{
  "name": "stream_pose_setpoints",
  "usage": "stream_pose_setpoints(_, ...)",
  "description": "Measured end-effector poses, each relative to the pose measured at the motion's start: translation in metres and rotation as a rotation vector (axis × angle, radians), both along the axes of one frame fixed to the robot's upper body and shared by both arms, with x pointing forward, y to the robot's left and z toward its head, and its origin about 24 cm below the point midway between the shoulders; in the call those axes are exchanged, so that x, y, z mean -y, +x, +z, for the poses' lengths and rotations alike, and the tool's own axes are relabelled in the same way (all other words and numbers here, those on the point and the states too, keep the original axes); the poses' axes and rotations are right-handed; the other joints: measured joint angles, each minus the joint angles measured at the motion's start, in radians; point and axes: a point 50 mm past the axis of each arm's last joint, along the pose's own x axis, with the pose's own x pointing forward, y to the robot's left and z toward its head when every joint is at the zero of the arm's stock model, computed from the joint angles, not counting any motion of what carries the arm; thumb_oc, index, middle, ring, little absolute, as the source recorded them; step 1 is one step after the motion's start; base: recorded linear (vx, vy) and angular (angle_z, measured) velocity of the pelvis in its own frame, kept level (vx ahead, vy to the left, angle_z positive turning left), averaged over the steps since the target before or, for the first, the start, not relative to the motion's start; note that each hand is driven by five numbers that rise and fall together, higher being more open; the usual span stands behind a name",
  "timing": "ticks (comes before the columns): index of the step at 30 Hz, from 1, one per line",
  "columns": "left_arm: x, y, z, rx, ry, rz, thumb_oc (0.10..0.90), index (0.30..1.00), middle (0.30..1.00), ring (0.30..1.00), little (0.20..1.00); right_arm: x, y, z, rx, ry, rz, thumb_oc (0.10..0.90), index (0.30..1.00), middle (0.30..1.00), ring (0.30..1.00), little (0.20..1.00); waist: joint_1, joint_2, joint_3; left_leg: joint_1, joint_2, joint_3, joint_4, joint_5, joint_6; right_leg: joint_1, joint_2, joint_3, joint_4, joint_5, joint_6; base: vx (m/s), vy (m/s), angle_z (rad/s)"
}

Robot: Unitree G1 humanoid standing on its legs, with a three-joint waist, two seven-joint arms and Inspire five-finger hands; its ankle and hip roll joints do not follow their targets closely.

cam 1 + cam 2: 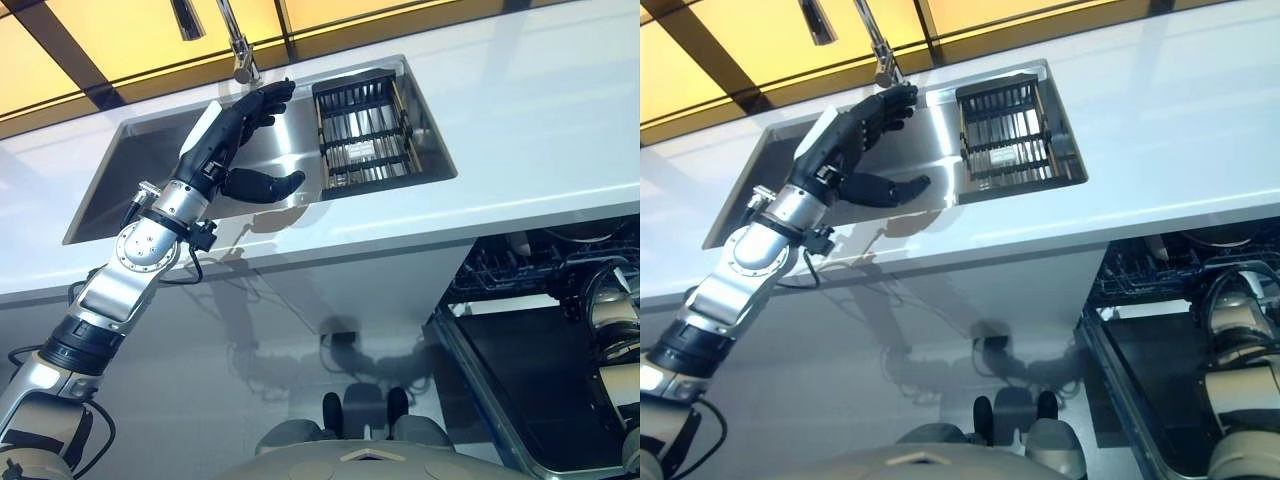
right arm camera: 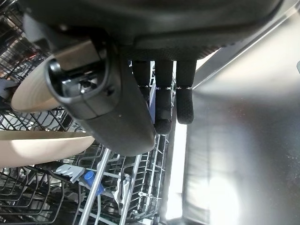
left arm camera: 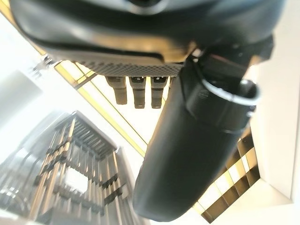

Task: Pick up plates and place into dishwasher.

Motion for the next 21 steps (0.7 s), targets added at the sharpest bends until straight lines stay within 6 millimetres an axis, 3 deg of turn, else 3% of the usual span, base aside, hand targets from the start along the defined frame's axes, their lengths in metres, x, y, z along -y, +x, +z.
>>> stream_pose_setpoints(8, 0.002, -0.001, 0.000, -0.006, 0.019, -0.038, 0.800, 0.900, 0.900, 0.900, 0.900, -0.004, 0.004, 0.000, 0.007, -0.005, 0.041, 0.100, 0.300, 0.300, 0.300, 0.200, -0.006, -0.019, 0.018, 0.003, 0.000, 0.008, 0.001, 0.000, 0.001, -0.001, 0.001, 0.007, 0.000, 0.000, 0.000, 0.01, 0.013, -0.02)
stream_pose_setpoints(19, 0.004, -0.002, 0.001, 0.000, 0.019, -0.053, 0.800, 0.900, 0.900, 0.900, 0.900, -0.031, 0.009, -0.009, 0.056, -0.006, 0.291, 0.100, 0.300, 0.300, 0.300, 0.200, -0.038, -0.070, 0.052, 0.026, 0.002, 0.053, 0.004, -0.011, 0.004, 0.000, 0.007, 0.058, 0.000, 0.002, -0.001, -0.01, 0.052, -0.13)
stream_pose_setpoints(20, 0.003, -0.002, 0.002, 0.005, 0.017, -0.049, 0.800, 0.900, 0.900, 0.900, 0.900, -0.042, 0.007, -0.013, 0.073, 0.009, 0.359, 0.100, 0.300, 0.300, 0.300, 0.200, -0.059, -0.089, 0.063, 0.033, 0.002, 0.065, 0.003, -0.016, 0.006, 0.005, 0.006, 0.069, 0.000, 0.003, -0.001, -0.03, 0.110, -0.20)
stream_pose_setpoints(21, 0.003, -0.002, 0.002, 0.005, 0.014, -0.050, 0.800, 0.900, 0.900, 0.900, 0.900, -0.045, 0.002, -0.019, 0.064, 0.025, 0.361, 0.372, 0.533, 0.533, 0.533, 0.472, -0.075, -0.101, 0.069, 0.042, 0.001, 0.074, 0.004, -0.020, 0.006, 0.005, 0.008, 0.081, 0.001, 0.007, 0.001, -0.04, 0.141, -0.26)
